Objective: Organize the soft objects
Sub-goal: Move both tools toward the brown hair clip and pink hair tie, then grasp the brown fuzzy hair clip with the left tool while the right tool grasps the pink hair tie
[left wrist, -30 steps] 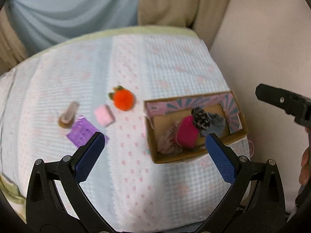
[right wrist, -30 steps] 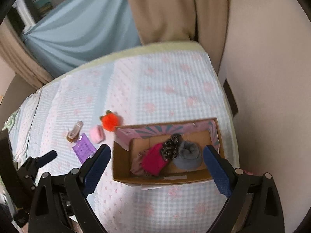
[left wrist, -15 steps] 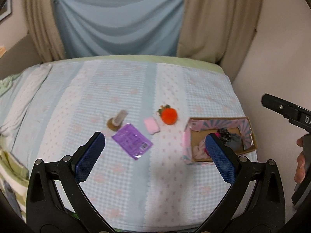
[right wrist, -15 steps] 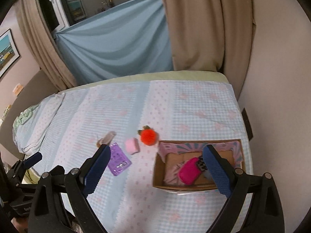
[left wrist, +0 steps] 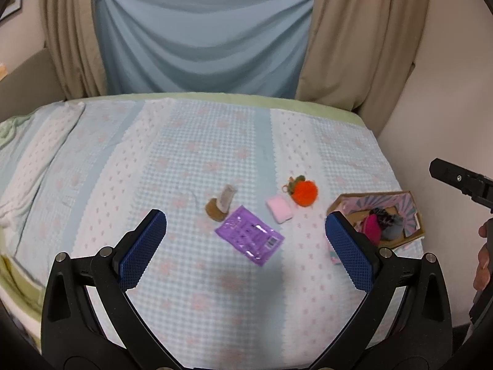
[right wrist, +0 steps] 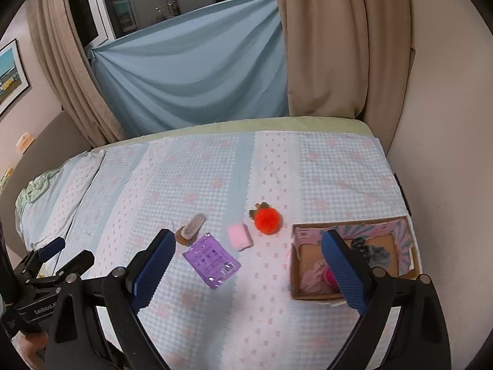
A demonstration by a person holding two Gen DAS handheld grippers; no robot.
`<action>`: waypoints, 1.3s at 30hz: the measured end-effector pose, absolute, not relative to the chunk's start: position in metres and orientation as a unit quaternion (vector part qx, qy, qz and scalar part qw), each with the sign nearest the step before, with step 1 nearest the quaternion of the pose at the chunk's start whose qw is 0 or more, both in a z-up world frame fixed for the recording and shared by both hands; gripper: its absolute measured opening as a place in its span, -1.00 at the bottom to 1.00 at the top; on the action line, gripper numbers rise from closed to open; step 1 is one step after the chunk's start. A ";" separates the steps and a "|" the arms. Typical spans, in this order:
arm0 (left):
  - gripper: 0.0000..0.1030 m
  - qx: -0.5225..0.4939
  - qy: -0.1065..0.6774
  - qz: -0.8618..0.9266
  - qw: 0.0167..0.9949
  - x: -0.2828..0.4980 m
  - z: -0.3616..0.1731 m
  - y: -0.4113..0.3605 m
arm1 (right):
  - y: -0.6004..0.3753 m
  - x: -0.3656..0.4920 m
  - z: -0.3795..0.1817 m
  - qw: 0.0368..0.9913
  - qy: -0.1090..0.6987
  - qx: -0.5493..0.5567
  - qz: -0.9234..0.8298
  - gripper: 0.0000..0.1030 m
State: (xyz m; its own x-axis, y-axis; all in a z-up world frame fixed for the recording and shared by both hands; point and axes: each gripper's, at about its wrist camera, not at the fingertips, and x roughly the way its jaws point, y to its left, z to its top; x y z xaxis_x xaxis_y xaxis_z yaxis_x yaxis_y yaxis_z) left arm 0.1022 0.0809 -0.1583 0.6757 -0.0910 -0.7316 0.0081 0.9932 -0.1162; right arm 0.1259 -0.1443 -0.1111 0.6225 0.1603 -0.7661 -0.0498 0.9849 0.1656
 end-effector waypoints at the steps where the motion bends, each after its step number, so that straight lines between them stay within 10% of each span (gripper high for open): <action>1: 0.99 -0.050 0.404 -0.031 0.913 0.106 -0.161 0.087 | -0.140 0.127 -0.113 0.898 0.432 0.065 0.055 0.83; 22: 0.98 0.067 0.456 -0.134 0.877 0.248 -0.363 0.135 | -0.041 0.223 -0.300 0.873 0.486 0.038 0.019 0.83; 39: 0.48 0.149 0.471 -0.161 0.854 0.323 -0.510 0.097 | -0.038 0.280 -0.461 0.851 0.525 0.001 0.027 0.71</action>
